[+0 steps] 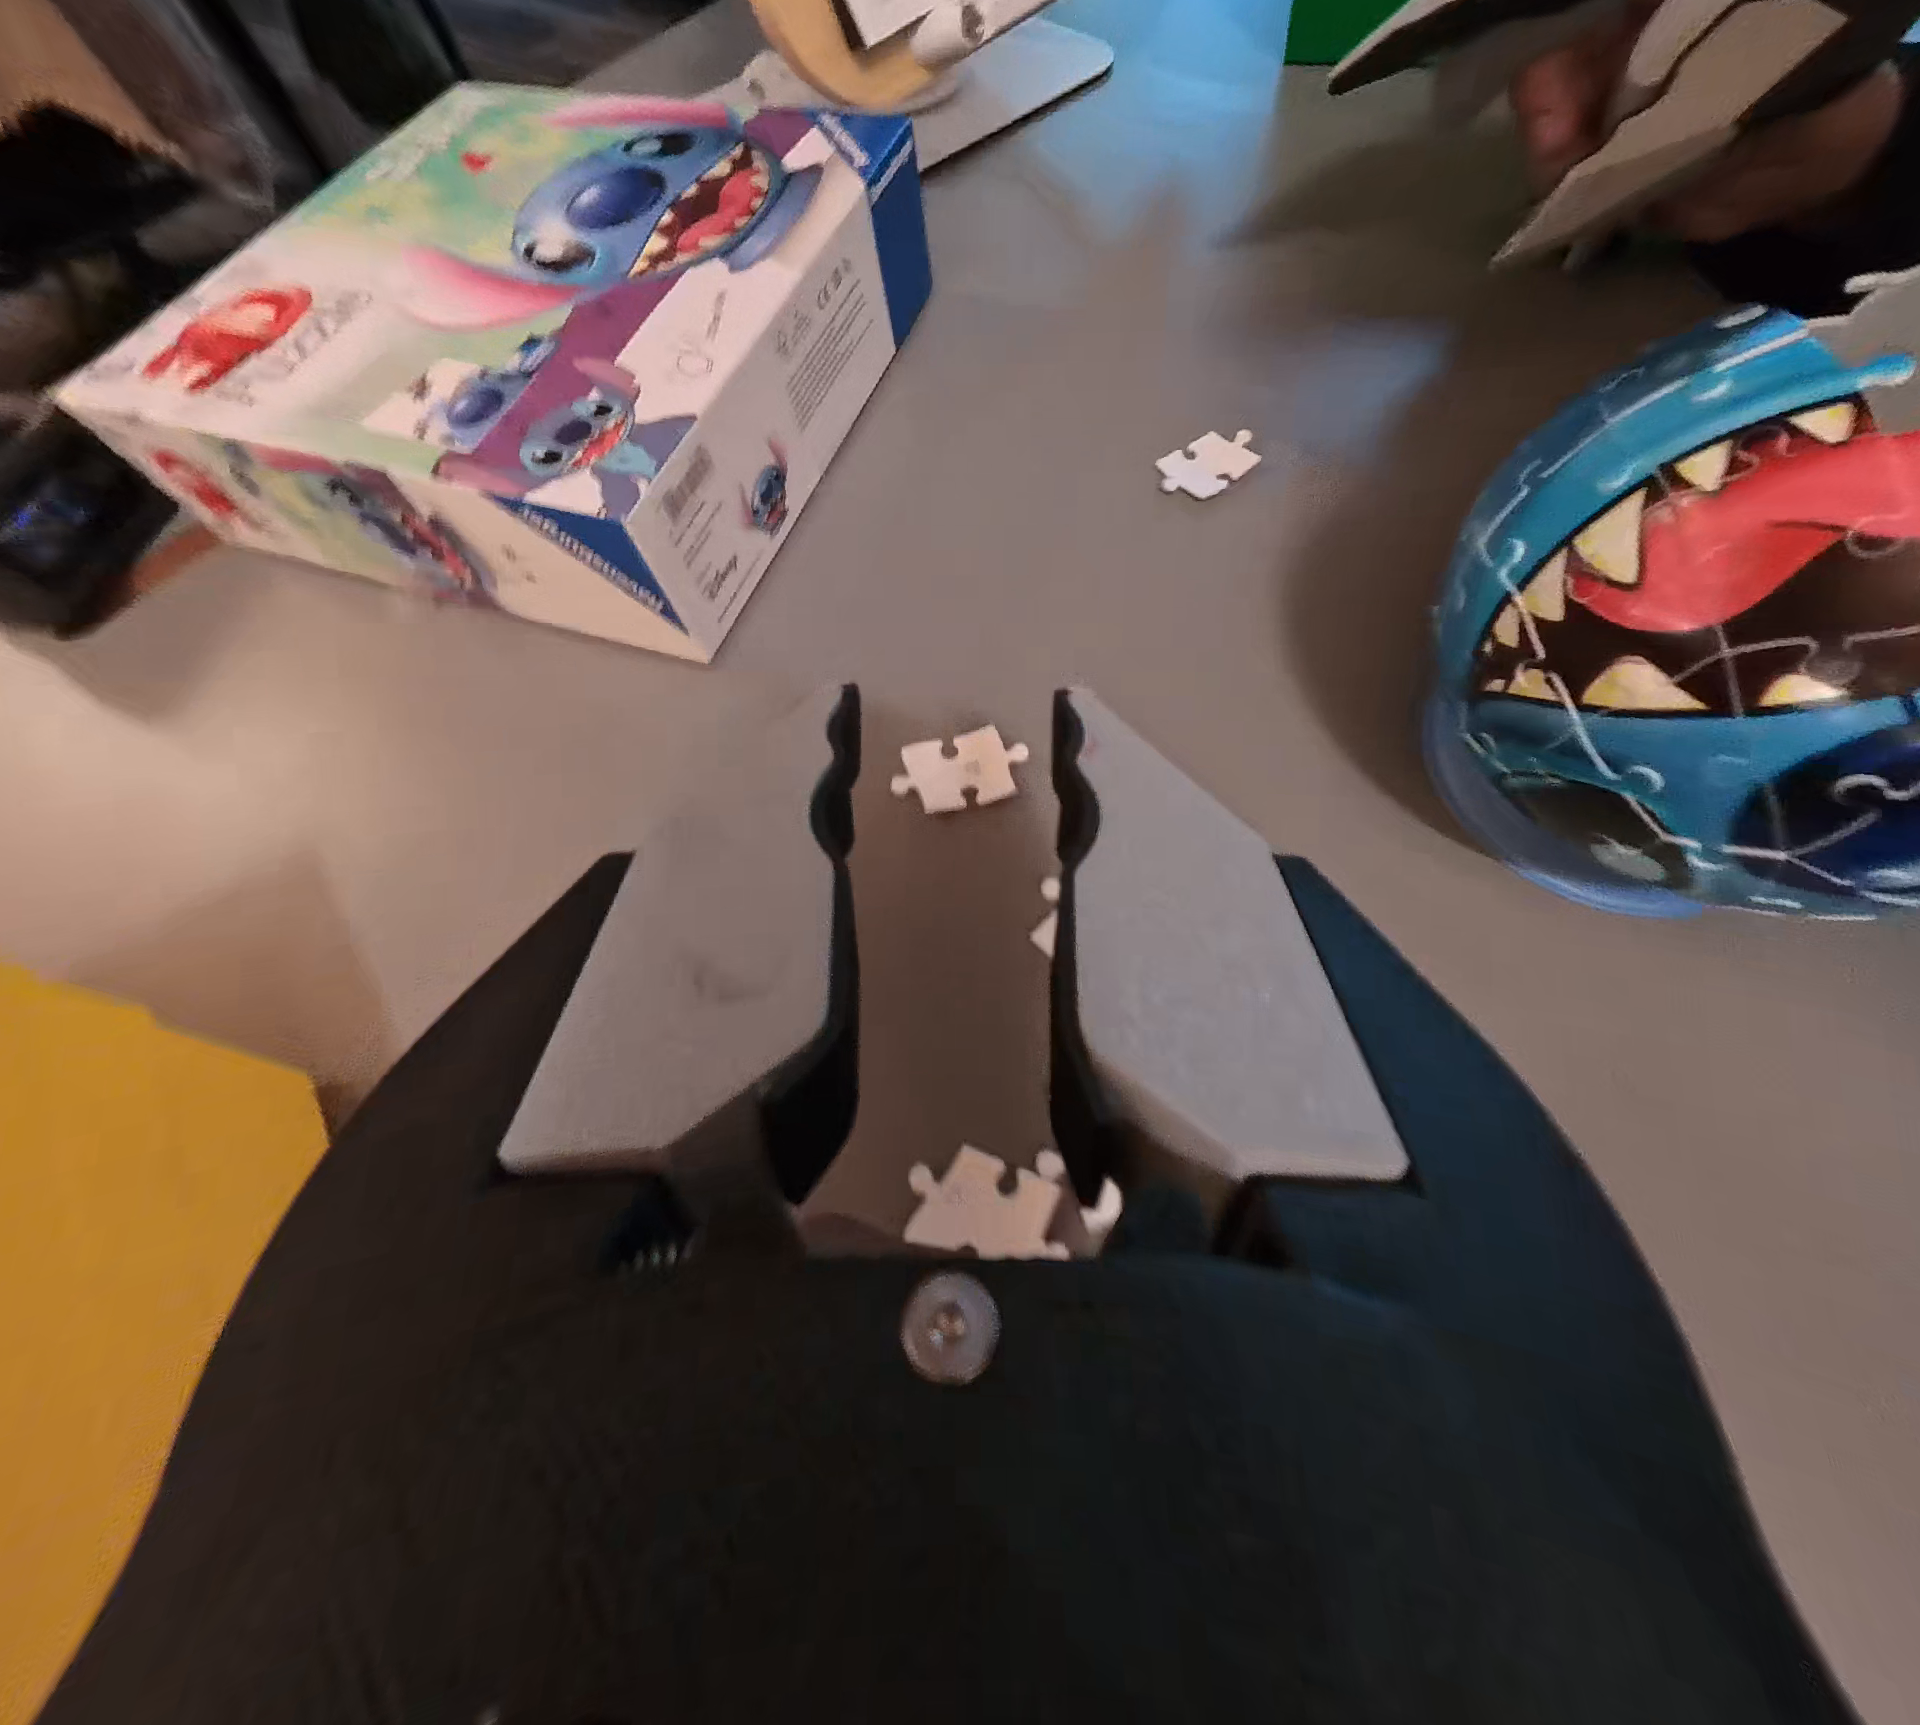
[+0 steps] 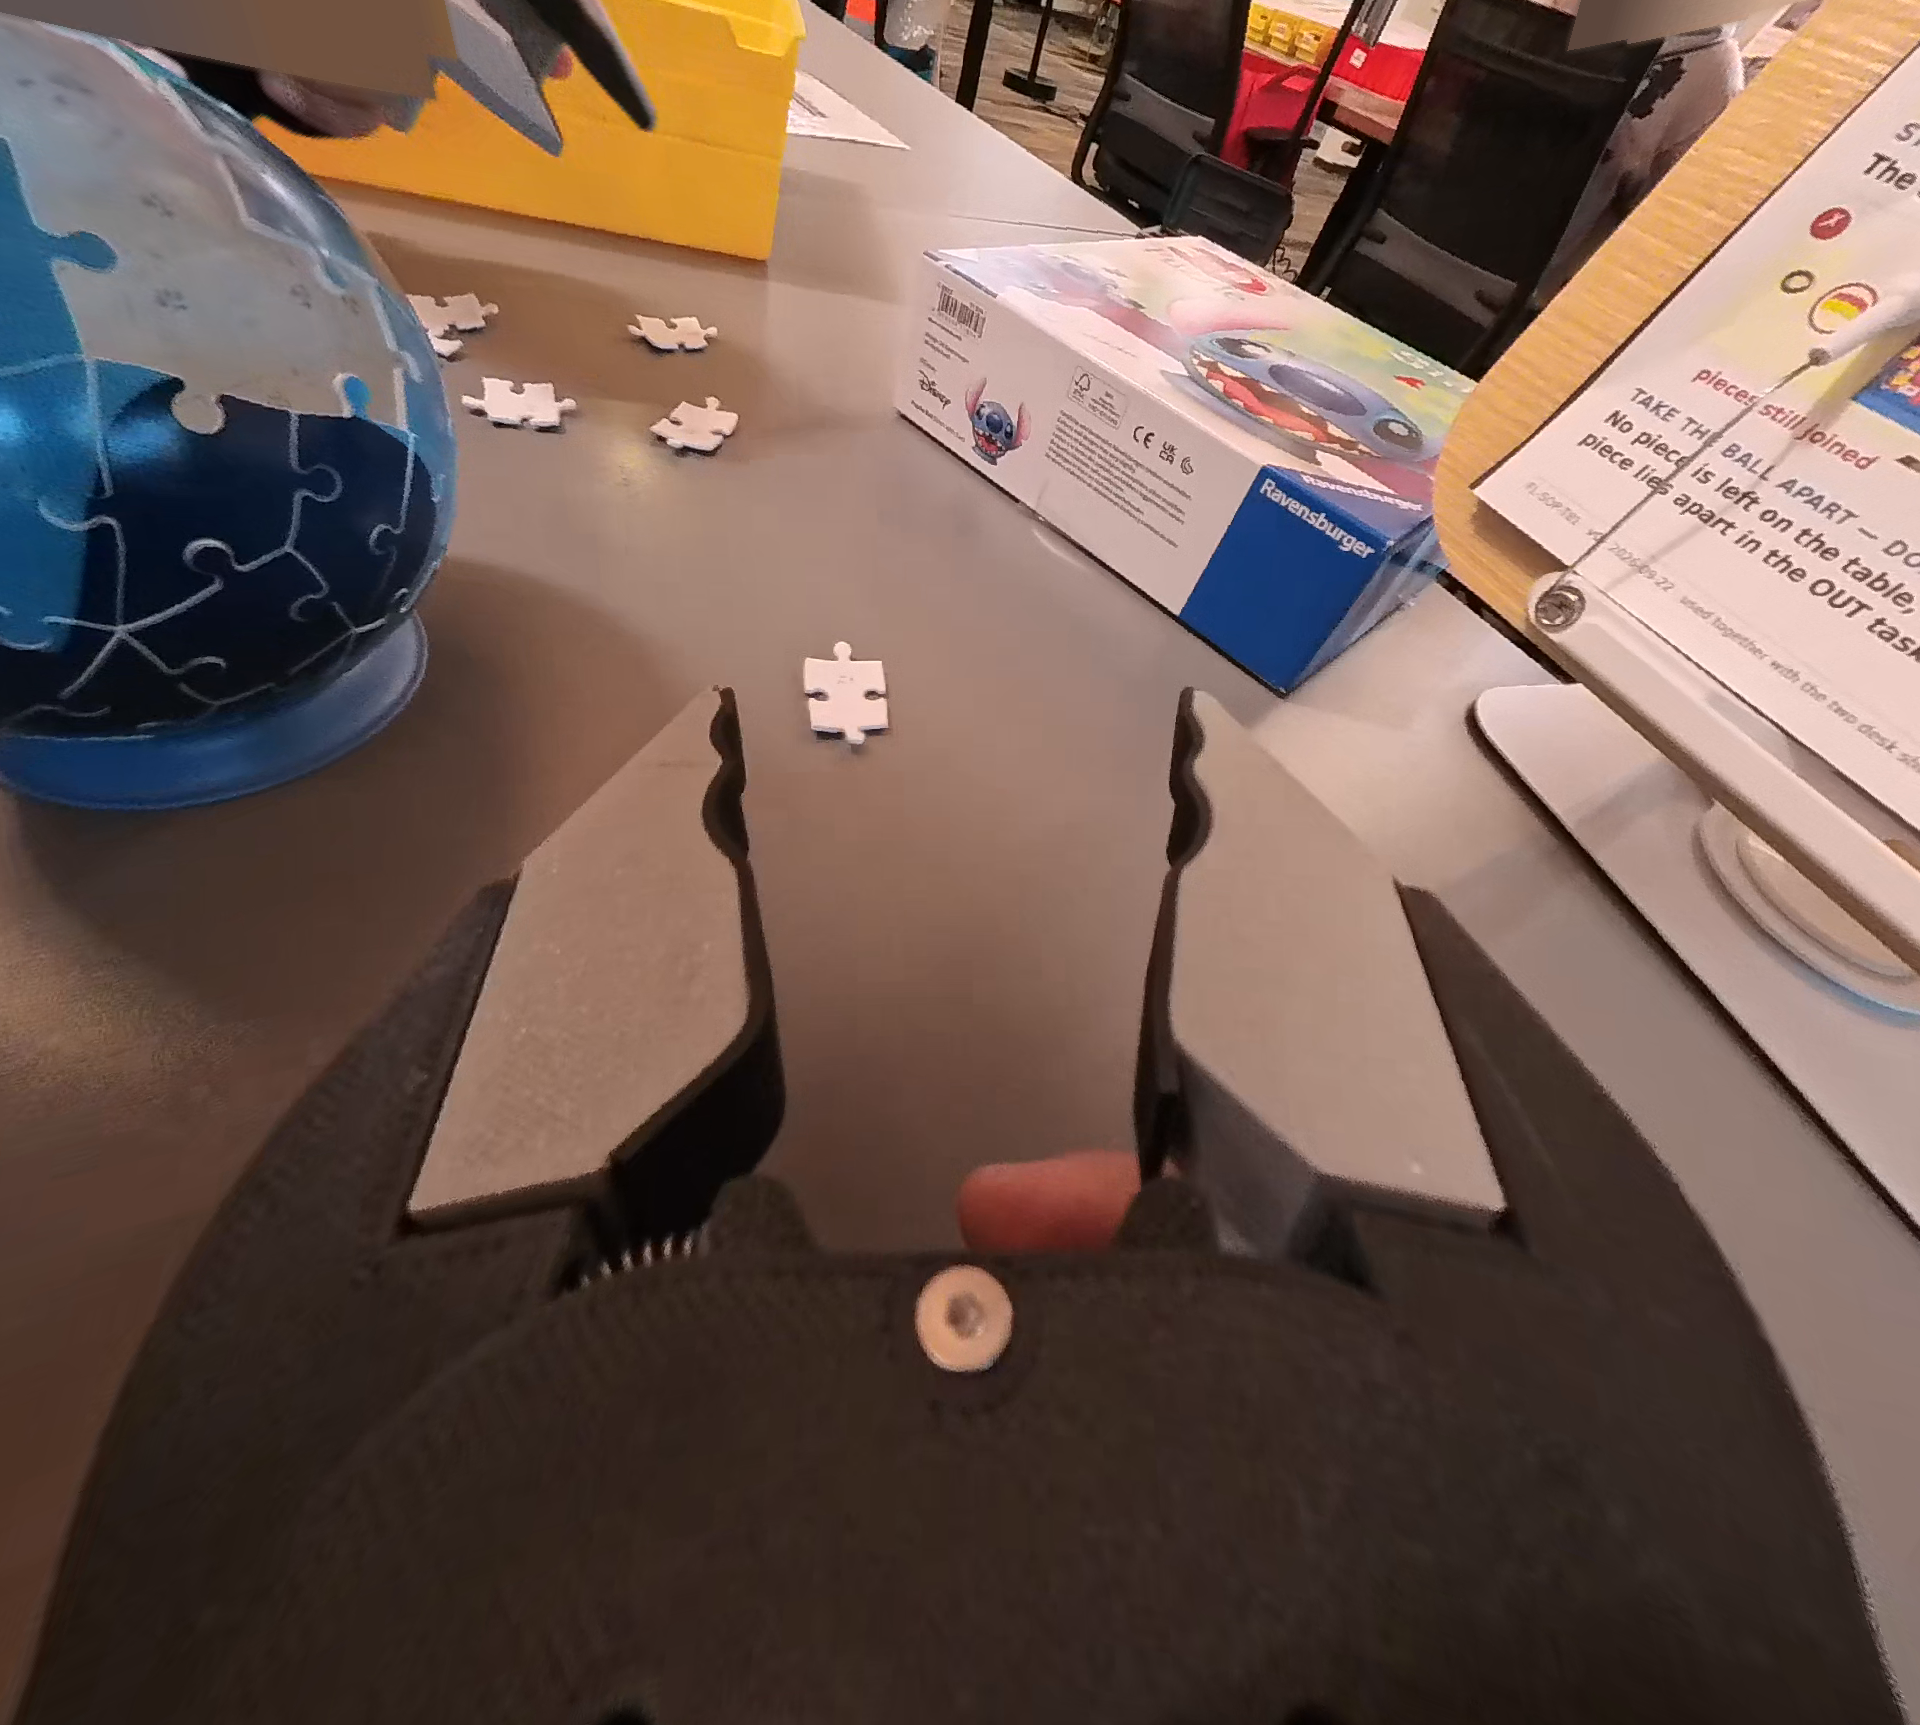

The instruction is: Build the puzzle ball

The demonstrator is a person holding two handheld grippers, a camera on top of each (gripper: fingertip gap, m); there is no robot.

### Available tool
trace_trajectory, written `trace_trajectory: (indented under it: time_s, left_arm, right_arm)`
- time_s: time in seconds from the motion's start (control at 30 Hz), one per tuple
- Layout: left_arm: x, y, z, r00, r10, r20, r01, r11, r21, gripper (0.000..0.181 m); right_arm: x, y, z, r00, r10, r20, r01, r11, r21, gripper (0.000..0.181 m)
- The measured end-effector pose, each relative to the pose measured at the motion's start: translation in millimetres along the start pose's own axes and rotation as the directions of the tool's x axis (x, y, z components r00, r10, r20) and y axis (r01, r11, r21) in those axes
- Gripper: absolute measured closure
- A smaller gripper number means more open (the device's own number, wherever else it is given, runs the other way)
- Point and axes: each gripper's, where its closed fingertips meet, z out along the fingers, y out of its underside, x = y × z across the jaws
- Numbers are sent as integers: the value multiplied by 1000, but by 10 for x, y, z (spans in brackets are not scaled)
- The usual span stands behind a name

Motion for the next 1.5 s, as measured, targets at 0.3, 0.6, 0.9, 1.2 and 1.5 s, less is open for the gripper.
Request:
trace_trajectory:
  time_s: [0.3,0.6,0.9,1.2,1.5]
  left_arm:
    - [405,751,-293,995,-74,70,94,931,-354,135]
    - [360,1099,-208,995,12,97,41,848,-529,135]
    - [416,1116,-193,995,-79,-61,35,845,-533,152]
    - [363,1124,-202,993,32,-113,-94,802,-589,152]
    - [335,795,-324,947,321,-11,-271,779,-566,152]
  right_arm:
    - [-262,-156,-30,997,-10,73,7,999,50,102]
    - [-455,-252,-41,994,-62,92,55,996,74,101]
    - [-471,-355,-110,994,-65,83,56,992,113,103]
    - [-587,-377,-108,990,-91,109,78,990,115,105]
    - [-585,-393,-125,989,-51,135,35,993,114,106]
